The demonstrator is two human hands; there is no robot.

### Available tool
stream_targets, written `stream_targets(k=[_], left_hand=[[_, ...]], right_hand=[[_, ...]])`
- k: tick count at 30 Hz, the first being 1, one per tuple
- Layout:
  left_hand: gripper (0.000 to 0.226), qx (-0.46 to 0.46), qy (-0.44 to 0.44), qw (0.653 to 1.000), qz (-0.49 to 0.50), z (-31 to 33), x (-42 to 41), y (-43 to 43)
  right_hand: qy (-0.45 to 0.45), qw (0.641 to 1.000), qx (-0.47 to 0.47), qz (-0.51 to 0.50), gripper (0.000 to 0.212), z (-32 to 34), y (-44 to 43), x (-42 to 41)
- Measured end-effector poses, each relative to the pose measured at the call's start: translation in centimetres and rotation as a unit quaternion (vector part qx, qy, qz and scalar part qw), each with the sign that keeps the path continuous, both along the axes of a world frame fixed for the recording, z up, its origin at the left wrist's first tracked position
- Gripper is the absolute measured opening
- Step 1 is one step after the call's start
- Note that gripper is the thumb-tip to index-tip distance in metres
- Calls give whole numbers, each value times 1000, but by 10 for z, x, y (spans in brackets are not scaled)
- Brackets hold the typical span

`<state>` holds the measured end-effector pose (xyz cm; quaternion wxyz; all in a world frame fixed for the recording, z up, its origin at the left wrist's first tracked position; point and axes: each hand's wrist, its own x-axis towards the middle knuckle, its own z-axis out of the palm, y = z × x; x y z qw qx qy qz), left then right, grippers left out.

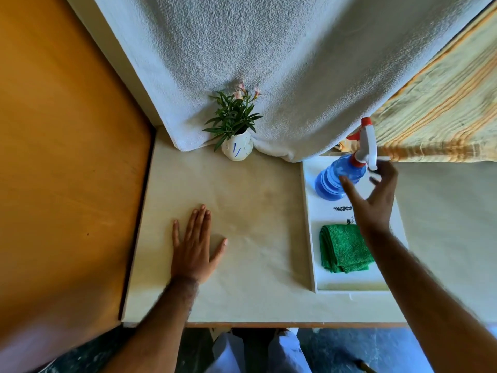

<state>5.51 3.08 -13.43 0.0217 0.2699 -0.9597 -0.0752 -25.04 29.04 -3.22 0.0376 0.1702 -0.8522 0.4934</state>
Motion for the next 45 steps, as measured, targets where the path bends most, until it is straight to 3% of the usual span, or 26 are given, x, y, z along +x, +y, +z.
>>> stream_targets(k=[3, 7, 11, 18, 24, 27, 30, 33, 38, 45], left_hand=[[86, 5, 0, 1000, 4, 2, -1, 1], [87, 10, 6, 1000, 9, 2, -1, 2], [87, 10, 7, 1000, 9, 3, -2, 2], [86, 10, 15, 1000, 8, 3, -1, 3], [85, 5, 21, 1000, 5, 0, -1, 2], [86, 9, 13, 1000, 4, -2, -2, 1], [87, 18, -5, 1000, -1, -2, -1, -1], [88, 18, -10, 1000, 0, -2, -1, -1], [91, 17, -17, 1000, 8, -3, -1, -1], [93, -3, -41, 999, 2, -7, -1, -1]], right_hand=[[39, 988, 134, 65, 65, -20, 44, 33], [89, 911, 315, 252, 87, -44, 94, 53], [107, 861, 377, 324, 92, -52, 111, 55], [108, 854, 364, 355, 94, -49, 107, 45], [128, 899, 316, 274, 82, -26, 82, 61], [170, 905, 241, 308, 69, -10, 35, 69], [232, 876, 187, 379, 47, -1, -35, 73], [294, 836, 168, 431, 39, 2, -106, 68], [364, 795, 183, 450, 38, 0, -185, 53], [406, 765, 192, 462, 39, -12, -218, 28]])
